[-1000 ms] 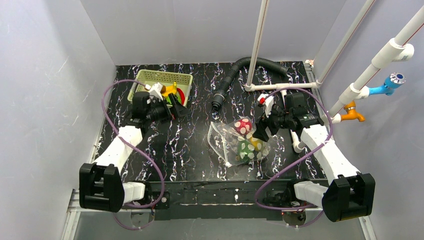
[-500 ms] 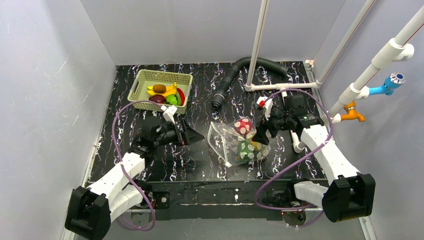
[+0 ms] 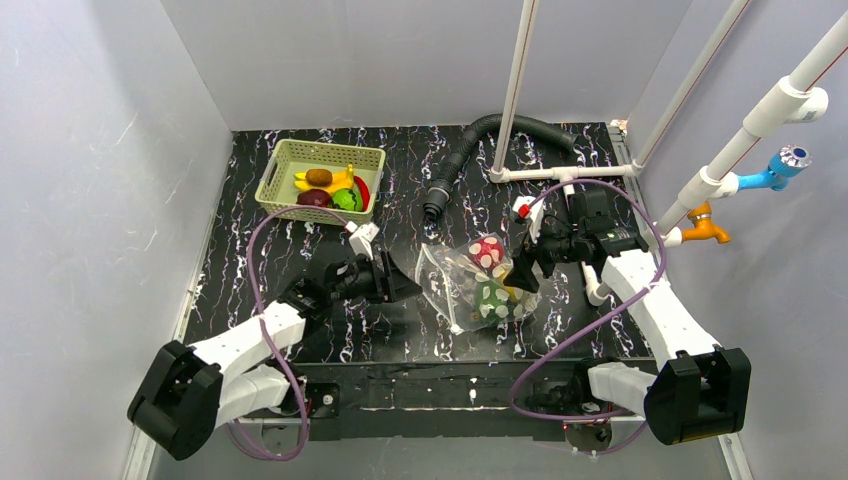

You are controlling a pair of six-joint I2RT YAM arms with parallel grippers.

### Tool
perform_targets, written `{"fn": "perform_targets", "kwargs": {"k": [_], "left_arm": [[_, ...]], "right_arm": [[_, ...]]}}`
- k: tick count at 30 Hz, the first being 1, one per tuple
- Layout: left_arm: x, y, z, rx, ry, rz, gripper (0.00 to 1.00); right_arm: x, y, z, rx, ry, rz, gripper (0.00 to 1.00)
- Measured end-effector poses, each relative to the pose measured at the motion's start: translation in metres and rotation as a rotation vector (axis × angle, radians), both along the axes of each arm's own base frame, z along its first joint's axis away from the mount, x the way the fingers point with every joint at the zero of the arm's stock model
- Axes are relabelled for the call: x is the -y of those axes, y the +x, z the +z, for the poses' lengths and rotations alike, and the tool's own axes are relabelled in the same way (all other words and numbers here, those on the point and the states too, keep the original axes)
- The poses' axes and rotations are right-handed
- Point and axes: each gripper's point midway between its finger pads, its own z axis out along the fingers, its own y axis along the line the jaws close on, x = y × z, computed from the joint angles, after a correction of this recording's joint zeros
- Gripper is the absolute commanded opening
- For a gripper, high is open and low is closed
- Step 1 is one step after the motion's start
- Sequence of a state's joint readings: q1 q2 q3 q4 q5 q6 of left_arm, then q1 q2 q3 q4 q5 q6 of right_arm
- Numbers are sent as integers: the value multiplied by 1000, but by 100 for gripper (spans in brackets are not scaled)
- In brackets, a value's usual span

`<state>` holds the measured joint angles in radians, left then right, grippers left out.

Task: Open the zip-top bag and remove the fake food
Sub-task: Pick up the fake vegetable from the zipper food storage bag.

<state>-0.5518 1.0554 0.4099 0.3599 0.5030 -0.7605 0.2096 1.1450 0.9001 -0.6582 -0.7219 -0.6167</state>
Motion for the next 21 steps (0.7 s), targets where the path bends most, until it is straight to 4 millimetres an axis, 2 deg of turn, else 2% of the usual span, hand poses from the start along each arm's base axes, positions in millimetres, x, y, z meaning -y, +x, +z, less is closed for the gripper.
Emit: {"fn": "perform_targets", "kwargs": {"k": [7,12,21], "left_arm": [[15,-3,-10,-13,22,-44,53],[22,-3,-9,9,19,-59,60],[38,-4,-13,122,87,-115,65]], "right_arm": [[2,-7,-4,-2,-20,38,97],[1,-14,-3,9,-10,81,98],[-5,-44,-16,39,40,244,98]]}}
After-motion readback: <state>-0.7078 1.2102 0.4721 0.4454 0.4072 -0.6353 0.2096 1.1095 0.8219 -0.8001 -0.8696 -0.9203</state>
